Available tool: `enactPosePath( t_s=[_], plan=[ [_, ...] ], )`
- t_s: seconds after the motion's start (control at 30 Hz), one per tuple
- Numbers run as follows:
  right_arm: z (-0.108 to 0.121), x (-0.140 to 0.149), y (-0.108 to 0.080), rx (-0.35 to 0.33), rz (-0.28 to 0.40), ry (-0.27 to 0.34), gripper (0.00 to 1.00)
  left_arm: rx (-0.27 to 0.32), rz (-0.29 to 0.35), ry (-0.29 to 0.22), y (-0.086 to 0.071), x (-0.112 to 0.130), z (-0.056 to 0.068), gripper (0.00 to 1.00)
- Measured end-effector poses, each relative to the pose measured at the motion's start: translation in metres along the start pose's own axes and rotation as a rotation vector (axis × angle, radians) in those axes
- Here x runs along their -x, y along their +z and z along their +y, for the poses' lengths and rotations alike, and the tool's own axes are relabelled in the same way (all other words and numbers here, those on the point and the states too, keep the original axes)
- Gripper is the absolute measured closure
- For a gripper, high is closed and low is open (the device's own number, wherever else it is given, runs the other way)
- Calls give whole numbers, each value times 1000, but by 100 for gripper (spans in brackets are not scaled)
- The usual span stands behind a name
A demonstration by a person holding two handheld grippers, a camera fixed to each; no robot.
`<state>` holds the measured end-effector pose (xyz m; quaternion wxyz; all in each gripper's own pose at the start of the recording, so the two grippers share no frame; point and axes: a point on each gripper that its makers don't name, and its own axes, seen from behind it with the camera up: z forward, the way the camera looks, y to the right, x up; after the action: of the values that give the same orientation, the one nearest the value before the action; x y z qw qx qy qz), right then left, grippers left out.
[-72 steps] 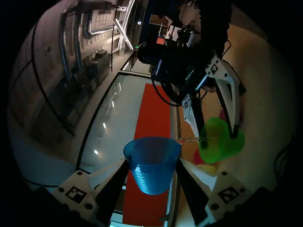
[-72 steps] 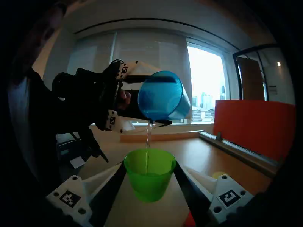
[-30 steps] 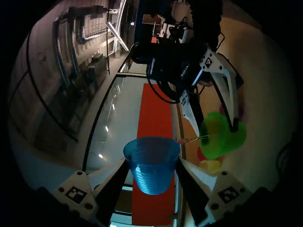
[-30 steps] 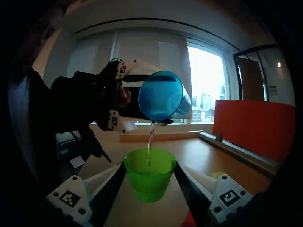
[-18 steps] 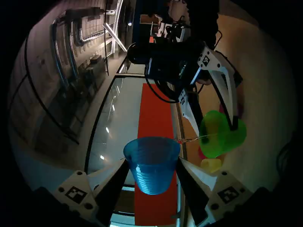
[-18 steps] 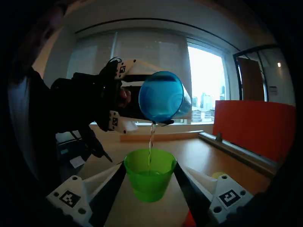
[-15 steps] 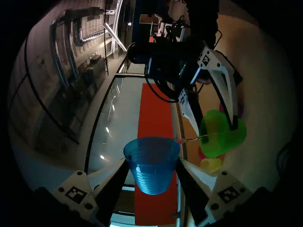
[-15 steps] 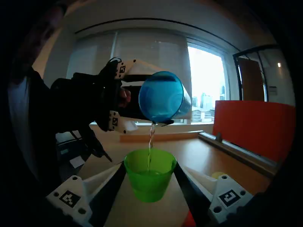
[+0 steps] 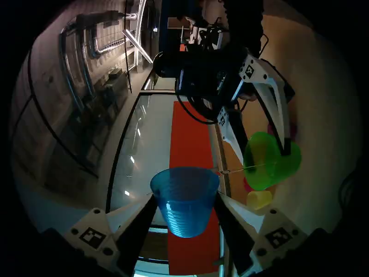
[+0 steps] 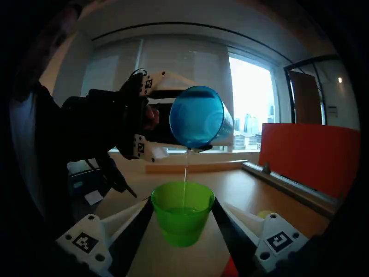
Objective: Pour water
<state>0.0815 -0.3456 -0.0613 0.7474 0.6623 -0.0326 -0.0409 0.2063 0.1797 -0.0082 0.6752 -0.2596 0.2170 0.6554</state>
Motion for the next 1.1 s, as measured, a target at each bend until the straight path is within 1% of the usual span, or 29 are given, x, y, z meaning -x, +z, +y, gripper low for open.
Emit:
enactPosePath(
  t_s=[0.5,0.9,1.1],
  plan=[
    [1,1,0,3,0,0,8,1,2,19,-1,-3,3,17],
    [1,-1,0,6,-1,-3,8,-1,-3,48,-1,-4,4,17],
    [1,-1,-1,6,-3,-4,8,-1,-3,49,0,-4,4,17]
  ],
)
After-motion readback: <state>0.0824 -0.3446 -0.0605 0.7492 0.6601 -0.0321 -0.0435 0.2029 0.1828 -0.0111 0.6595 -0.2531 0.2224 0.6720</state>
